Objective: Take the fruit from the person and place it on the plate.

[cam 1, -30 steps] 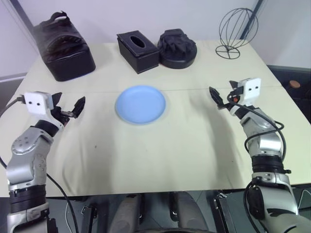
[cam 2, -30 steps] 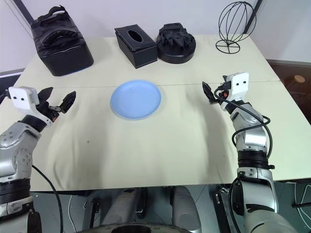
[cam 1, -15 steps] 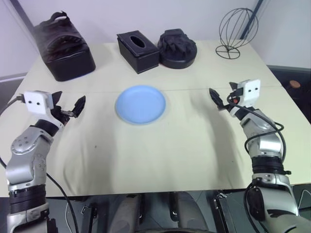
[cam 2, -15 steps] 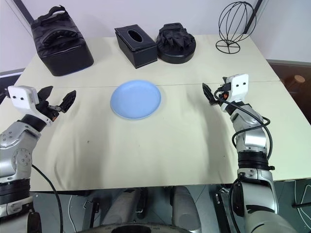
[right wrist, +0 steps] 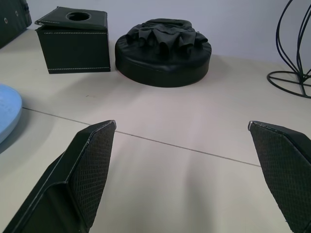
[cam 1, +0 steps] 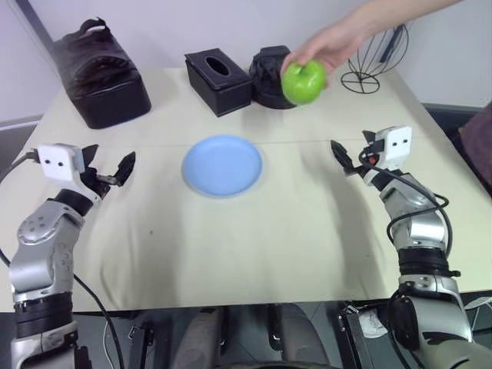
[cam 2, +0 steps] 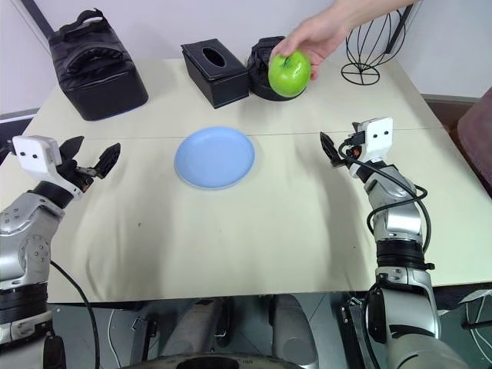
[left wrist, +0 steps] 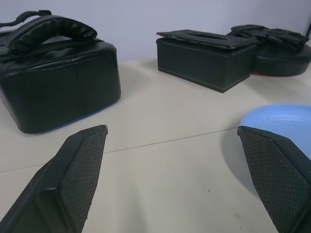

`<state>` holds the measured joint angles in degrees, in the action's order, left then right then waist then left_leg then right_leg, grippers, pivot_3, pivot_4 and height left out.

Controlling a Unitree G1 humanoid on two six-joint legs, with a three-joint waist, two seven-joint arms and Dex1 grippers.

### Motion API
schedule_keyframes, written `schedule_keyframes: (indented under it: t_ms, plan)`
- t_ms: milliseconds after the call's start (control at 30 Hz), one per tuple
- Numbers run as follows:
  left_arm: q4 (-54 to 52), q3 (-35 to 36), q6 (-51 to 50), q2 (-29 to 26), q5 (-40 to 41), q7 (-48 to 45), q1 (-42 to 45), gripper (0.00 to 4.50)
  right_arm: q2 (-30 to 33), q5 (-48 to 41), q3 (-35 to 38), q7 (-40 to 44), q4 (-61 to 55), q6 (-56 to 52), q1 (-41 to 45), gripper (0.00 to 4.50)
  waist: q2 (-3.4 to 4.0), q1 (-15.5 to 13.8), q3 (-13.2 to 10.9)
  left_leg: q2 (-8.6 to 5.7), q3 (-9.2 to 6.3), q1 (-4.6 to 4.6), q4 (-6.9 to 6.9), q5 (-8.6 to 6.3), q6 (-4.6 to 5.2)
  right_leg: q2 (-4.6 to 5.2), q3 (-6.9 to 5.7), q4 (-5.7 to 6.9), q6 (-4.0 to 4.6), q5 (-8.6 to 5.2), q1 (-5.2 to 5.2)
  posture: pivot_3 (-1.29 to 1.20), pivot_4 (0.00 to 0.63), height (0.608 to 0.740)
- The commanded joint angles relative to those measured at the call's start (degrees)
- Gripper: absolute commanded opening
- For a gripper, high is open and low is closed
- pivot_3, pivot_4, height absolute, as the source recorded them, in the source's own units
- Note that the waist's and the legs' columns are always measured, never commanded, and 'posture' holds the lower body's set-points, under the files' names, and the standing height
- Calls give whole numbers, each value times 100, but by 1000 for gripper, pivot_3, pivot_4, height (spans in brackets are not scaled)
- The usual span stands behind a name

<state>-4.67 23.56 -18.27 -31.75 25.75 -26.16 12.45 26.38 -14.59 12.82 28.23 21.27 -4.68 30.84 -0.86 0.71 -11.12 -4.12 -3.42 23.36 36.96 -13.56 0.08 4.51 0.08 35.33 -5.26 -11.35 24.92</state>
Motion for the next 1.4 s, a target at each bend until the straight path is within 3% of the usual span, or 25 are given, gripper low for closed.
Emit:
schedule_keyframes:
  t_ms: [33,233,433,533,700,867,1400]
  plan:
    - [-100,73,85,-117,38,-88,116,4500,61,6,43,-13,-106,69,97,4458,0,0,0,0,0,0,0,0,0,0,0,0,0,0,0,0,150,740]
    - [-839,-131,-894,-755,1426,-1629,450,4500,57,17,18,15,-61,69,142,4458,0,-1,0,0,0,1,1,0,0,1,-1,-1,0,0,-1,0,150,740]
    - [-843,-545,-1541,-1369,1885,-2584,901,4500,133,-34,-20,116,-331,-58,80,4458,1,26,0,1,1,-3,0,0,0,-5,-1,-2,2,-2,-5,0,150,740]
    - [-779,-757,-1622,-1516,1821,-2836,1100,4500,386,-60,-191,477,-1064,-319,-98,4458,4,21,-2,2,1,-2,0,1,1,-9,-1,-2,1,-2,-4,0,150,740]
    - [-509,-958,-1503,-1393,1625,-2896,1345,4500,423,-811,-27,517,-2006,-1573,57,4458,3,27,-2,4,0,-3,1,0,1,-7,-1,-2,0,-2,-5,0,150,740]
    - [-422,-1124,-1426,-1208,1534,-2952,1498,4500,55,-1565,229,135,-2054,-2557,545,4458,3,6,-2,4,-1,-2,2,0,1,-5,-1,-2,1,-2,-5,0,150,740]
    - [-823,-933,-1381,-955,1535,-2618,1208,4500,-652,-2114,329,-316,-1270,-3069,1699,4458,4,11,-2,2,-2,1,-1,0,2,-1,-2,-2,1,-1,0,0,150,740]
